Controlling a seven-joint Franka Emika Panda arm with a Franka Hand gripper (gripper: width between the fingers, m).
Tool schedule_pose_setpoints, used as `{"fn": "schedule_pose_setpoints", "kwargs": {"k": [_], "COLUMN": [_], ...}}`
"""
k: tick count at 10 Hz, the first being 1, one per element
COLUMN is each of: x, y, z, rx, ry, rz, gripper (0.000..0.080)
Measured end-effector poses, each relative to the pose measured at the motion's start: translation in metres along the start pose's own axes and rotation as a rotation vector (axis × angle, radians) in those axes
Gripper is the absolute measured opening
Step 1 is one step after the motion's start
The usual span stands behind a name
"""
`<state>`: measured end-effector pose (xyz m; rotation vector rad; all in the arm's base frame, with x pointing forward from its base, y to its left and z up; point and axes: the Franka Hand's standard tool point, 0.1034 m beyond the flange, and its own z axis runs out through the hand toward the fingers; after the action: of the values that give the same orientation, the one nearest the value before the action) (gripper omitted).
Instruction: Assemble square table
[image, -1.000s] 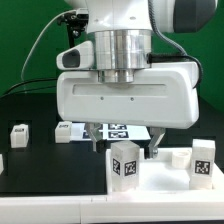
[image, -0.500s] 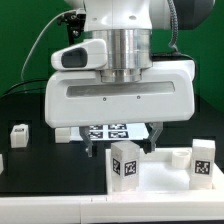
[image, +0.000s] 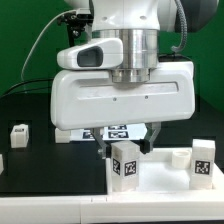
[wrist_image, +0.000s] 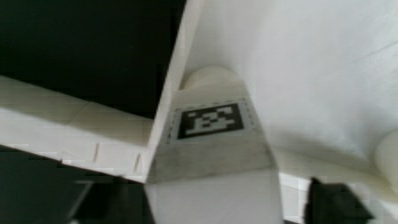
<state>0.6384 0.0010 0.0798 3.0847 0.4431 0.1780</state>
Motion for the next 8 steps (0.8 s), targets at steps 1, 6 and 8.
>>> {"fn": "schedule_pose_setpoints", "kwargs": {"k": [1,6,8], "x": [0.0001,-0.0003,-0.0026], "y": [-0.0002,0.0014,0.0039], "z": [0.0000,0.0001,0.0000], "rx": [0.001,-0.027,-0.028], "ry": [0.000,0.078,0.088], "rz": [0.099,0.590,0.936], "gripper": [0.0397,0.0284,0.0284]}}
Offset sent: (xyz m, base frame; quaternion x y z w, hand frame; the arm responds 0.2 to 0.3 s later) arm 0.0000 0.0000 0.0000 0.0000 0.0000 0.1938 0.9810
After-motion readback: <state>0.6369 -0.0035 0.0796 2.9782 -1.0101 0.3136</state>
